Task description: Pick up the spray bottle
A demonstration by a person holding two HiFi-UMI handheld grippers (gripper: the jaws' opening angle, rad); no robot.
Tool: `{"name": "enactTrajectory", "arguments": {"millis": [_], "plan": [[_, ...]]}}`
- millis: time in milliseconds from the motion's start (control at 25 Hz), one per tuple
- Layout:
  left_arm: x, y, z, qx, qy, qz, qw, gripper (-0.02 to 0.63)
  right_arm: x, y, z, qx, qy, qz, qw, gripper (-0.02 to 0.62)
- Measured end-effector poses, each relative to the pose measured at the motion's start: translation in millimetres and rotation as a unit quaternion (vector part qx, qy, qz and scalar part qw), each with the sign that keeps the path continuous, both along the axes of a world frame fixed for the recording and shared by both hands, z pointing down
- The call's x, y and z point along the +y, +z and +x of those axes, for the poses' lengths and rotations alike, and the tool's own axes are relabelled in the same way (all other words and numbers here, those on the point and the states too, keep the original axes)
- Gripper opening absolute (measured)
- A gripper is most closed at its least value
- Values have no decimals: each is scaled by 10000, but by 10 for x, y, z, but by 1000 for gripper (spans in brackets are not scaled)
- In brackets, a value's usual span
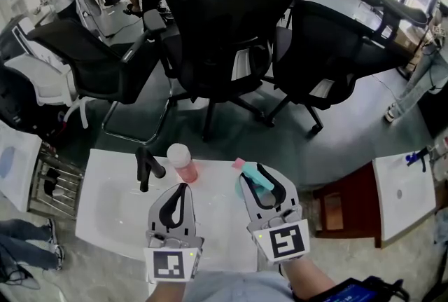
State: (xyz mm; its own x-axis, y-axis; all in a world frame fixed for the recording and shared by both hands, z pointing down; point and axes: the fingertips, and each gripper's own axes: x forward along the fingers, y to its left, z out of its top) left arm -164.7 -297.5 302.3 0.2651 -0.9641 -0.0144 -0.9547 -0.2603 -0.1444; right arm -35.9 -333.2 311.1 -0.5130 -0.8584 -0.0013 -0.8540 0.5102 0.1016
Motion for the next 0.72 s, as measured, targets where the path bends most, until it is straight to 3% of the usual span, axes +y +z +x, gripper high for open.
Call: {"name": "enactTrajectory", "arguments": {"millis": [560, 720], "plan": [[-48, -53, -14, 155, -52, 31, 9999, 17, 4, -23, -6, 25, -15, 54, 10000, 149], [-59, -28, -22, -48, -25, 51, 10000, 17, -4, -11, 5, 9, -20, 42, 10000, 149]]}}
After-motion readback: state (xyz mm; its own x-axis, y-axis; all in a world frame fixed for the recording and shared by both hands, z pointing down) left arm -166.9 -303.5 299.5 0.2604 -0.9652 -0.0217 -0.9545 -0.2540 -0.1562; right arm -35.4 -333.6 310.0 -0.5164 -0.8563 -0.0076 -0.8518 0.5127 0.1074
